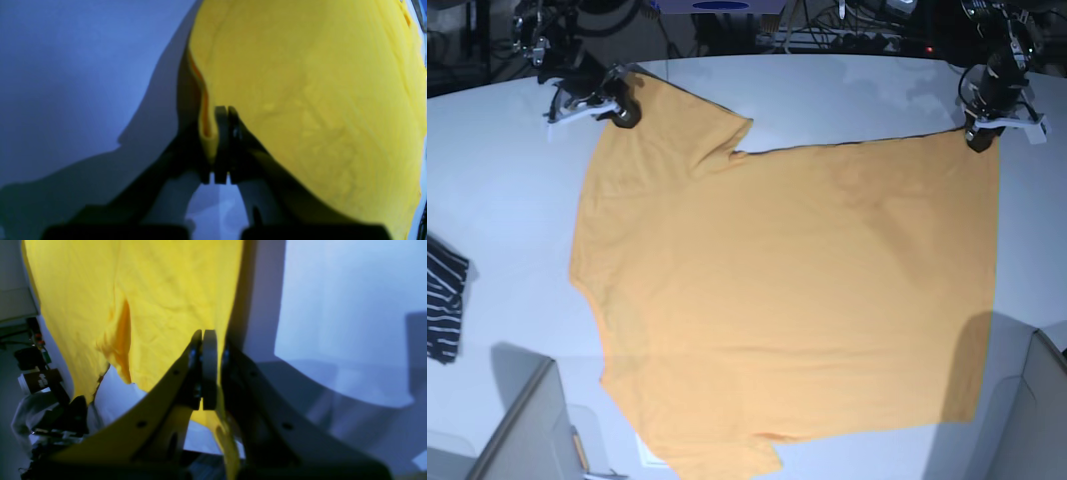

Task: Fold the T-shirt properly
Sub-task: 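Lift the shoulder edge with both grippers, raising the shirt off the table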

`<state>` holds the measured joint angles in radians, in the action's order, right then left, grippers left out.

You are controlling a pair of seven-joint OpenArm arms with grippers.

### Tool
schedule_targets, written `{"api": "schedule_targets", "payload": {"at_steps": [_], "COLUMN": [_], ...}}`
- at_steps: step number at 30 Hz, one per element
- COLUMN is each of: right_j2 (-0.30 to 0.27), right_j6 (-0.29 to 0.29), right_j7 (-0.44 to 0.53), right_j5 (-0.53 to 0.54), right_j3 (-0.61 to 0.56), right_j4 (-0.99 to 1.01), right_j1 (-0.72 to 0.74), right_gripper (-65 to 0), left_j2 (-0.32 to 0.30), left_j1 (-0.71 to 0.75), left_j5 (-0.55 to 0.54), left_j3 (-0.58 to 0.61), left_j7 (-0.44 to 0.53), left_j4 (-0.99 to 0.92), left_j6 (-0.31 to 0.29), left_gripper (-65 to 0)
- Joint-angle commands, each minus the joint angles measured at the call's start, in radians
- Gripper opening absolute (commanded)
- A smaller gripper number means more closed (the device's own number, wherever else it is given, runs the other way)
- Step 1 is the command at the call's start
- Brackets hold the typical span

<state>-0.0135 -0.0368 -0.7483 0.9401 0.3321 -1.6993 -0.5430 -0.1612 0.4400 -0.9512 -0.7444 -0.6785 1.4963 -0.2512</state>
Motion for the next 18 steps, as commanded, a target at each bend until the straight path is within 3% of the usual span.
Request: {"api": "schedule_targets", "payload": {"at_steps": [1,5,12,18], "right_j2": [-0.009,-0.009,-0.006,-0.003], "right_j6": [0.03,0.03,0.03,0.028], "right_j7": [-0.017,-0.018,-0.015,-0.014], "right_j5": [-0.04,-0.039,-0.039,-0.037], "right_j3": [0.005,0.005,0.006,0.006], "right_j4": [-0.012,-0.069,-0.175,-0.213], "right_j1": [-0.019,-0.053,-0.13,-0.173], "right_gripper": [-65.0,-65.0,-65.0,-65.0], "left_j2": [-0.018,-0.018,-0.015,-0.013], "left_j1": [0.015,0.05,0.087,0.133], "left_j5": [-0.015,-0.007,0.131,0.136], "left_j3": [-0.007,-0.013,-0.007,-0.014], "left_j7": [0.012,0.012,0.013,0.016], "left_j4": [0.037,0.076,0.131,0.185], "left_j6": [-0.007,-0.007,-0.007,-0.007], "left_gripper": [-65.0,-65.0,-65.0,-65.0]}}
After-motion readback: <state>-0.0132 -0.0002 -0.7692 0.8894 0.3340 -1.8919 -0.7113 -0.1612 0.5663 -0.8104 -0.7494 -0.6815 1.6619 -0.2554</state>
